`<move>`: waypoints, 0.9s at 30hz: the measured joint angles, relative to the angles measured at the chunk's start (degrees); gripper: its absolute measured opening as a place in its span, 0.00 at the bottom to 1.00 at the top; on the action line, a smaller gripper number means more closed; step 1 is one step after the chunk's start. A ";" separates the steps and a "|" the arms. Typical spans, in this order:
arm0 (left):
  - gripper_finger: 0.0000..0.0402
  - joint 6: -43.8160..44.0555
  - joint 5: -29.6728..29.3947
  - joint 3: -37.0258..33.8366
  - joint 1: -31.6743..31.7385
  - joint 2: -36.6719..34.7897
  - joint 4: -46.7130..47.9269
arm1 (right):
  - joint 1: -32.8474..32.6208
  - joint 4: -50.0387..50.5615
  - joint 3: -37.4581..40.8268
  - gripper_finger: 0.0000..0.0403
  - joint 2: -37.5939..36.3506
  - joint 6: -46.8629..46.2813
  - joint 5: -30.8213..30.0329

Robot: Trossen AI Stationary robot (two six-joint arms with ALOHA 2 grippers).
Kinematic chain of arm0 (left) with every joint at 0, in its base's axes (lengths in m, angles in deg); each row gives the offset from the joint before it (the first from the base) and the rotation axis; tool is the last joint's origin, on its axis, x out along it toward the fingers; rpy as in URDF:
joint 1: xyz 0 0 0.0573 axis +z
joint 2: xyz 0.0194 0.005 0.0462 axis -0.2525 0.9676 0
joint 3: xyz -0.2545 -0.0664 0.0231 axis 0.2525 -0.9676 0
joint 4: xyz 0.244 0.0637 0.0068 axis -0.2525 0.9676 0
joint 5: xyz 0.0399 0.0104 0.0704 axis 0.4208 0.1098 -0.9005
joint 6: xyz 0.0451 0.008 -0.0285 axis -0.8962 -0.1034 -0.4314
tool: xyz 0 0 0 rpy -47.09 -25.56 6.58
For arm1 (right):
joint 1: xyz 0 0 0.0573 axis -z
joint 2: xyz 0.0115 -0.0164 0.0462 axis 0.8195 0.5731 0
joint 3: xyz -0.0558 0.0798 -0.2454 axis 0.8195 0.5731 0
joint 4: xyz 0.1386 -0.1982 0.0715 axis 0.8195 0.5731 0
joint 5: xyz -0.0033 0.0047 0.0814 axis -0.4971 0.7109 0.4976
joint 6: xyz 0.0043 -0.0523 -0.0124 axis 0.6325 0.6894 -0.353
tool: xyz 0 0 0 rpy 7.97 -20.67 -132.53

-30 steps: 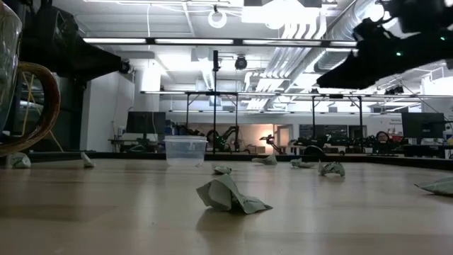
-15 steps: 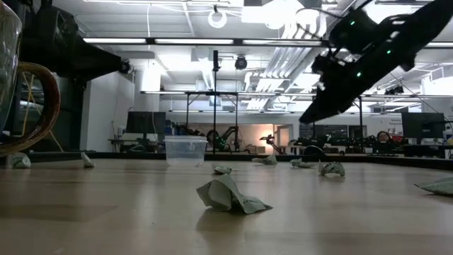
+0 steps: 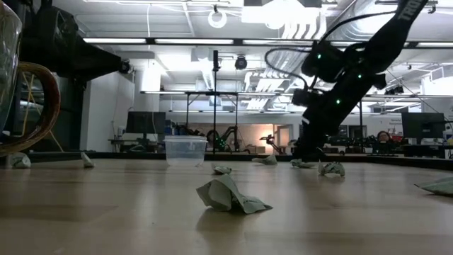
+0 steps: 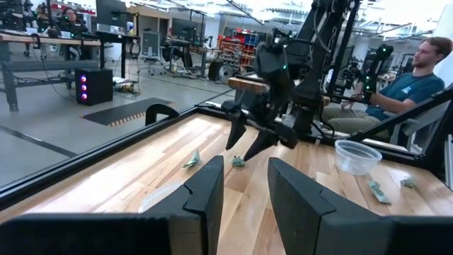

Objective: Pick and place items into bin
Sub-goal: Put the white stevia packet into the bottom transparent bin

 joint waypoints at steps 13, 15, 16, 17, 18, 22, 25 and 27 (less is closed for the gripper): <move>0.37 0.00 0.02 -0.01 0.00 0.00 0.04 | 0.00 -0.28 -0.52 0.47 4.51 1.33 0.55; 0.37 0.00 0.02 -0.02 0.00 0.00 0.04 | -0.04 -0.19 -0.52 0.43 4.51 1.39 0.61; 0.37 0.00 0.02 0.00 0.00 0.00 0.04 | -0.04 -0.16 -0.52 0.40 4.51 1.39 0.69; 0.37 0.00 0.02 -0.01 0.00 0.00 0.04 | -0.04 -0.15 -0.52 0.37 4.51 1.41 0.72; 0.37 0.00 0.02 -0.01 0.00 0.02 0.04 | -0.04 -0.11 -0.52 0.35 4.51 1.41 0.70; 0.37 0.00 -0.11 0.00 0.00 0.00 0.04 | -0.04 0.86 -1.10 0.22 4.56 0.99 0.58; 0.37 0.00 -0.63 0.00 0.00 0.00 0.04 | -0.01 2.42 -3.10 0.10 4.64 -2.05 0.47; 0.37 0.00 -0.70 0.00 0.00 0.00 0.04 | 0.00 2.27 -5.08 0.03 4.45 -7.07 2.74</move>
